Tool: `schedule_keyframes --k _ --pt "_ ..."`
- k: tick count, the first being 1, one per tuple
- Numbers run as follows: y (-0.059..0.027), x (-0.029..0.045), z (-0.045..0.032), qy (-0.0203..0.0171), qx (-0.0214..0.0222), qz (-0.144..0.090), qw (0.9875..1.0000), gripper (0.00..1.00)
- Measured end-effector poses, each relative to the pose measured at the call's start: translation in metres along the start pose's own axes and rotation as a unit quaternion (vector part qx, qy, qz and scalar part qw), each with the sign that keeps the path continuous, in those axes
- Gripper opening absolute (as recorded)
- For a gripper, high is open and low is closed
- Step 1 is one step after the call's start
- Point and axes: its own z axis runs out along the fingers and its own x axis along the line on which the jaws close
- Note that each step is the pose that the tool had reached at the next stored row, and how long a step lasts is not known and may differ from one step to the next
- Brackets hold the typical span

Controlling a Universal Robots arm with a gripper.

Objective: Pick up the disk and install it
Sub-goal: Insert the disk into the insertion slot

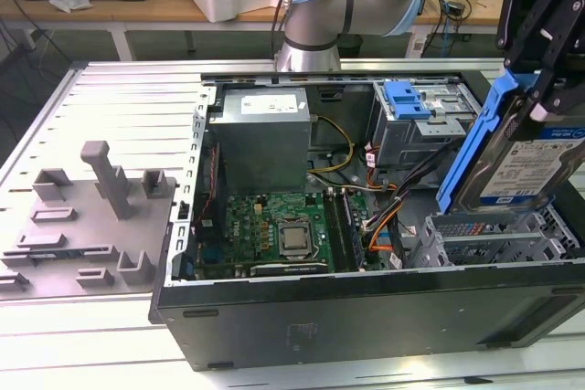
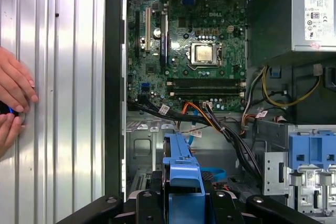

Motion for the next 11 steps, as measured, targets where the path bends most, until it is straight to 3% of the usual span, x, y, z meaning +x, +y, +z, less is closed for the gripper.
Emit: schedule_keyframes --k 11 --pt "0.0 0.0012 0.0018 0.0 0.0 0.0 1.0 0.37"
